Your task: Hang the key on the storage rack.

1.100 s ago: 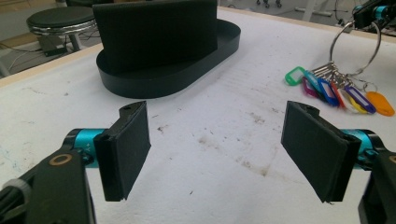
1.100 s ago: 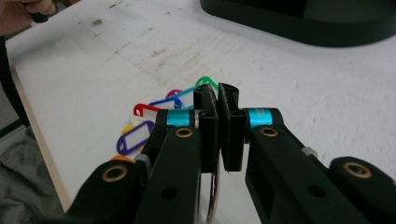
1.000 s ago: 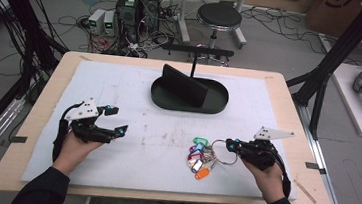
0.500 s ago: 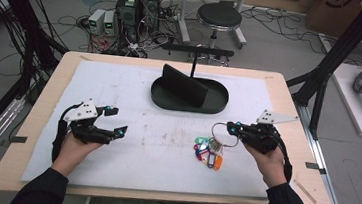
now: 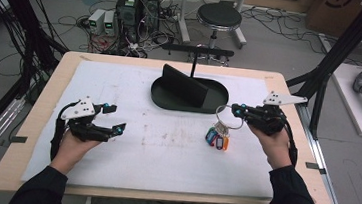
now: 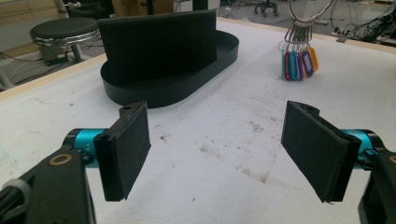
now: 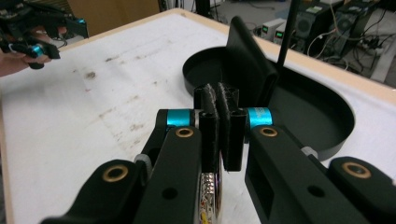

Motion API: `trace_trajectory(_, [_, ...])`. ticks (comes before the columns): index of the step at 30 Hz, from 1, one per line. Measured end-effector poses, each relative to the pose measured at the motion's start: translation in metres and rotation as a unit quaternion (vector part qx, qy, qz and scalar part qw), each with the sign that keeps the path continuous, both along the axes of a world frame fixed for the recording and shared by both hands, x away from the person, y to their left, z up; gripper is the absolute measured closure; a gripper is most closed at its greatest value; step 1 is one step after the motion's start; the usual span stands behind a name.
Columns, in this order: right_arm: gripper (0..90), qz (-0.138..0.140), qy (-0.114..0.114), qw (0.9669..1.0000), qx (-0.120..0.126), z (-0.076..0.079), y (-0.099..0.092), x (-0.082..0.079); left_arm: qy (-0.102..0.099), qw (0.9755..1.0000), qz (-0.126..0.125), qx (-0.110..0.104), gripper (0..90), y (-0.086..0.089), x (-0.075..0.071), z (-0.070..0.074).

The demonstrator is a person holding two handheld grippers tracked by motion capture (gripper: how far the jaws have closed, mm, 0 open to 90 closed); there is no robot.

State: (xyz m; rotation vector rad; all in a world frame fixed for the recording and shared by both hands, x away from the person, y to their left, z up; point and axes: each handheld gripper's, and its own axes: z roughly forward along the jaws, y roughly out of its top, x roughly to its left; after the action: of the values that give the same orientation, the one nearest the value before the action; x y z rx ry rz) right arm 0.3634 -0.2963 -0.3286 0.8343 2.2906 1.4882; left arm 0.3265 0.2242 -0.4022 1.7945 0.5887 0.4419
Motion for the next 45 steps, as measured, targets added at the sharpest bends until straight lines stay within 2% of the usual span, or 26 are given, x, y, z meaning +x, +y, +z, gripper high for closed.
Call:
trace_trajectory(10, [88.1, 0.007, -0.027, 0.9996, 0.011, 0.028, -0.003, 0.019, -0.003, 1.0000, 0.000, -0.002, 23.7, 0.001, -0.004, 0.003])
trace_trajectory(22, [88.2, -0.002, -0.045, 0.9989, 0.014, 0.046, 0.000, 0.053, -0.005, 0.9999, 0.011, -0.001, 23.6, 0.010, -0.012, 0.002])
trace_trajectory(28, [88.1, -0.007, -0.050, 0.9985, 0.019, 0.049, 0.003, 0.069, -0.009, 0.9999, 0.014, -0.004, 23.7, 0.016, -0.016, 0.003])
trace_trajectory(31, [88.1, -0.010, -0.051, 0.9986, 0.011, 0.050, 0.006, 0.075, -0.009, 0.9998, 0.018, -0.004, 23.7, 0.019, -0.017, 0.003])
trace_trajectory(39, [88.1, -0.017, -0.056, 0.9982, 0.010, 0.048, 0.011, 0.091, -0.010, 0.9997, 0.021, -0.005, 23.7, 0.021, -0.018, 0.003])
trace_trajectory(45, [88.1, -0.023, -0.059, 0.9978, 0.021, 0.045, 0.009, 0.103, -0.007, 0.9998, 0.019, -0.005, 23.7, 0.021, -0.016, 0.002])
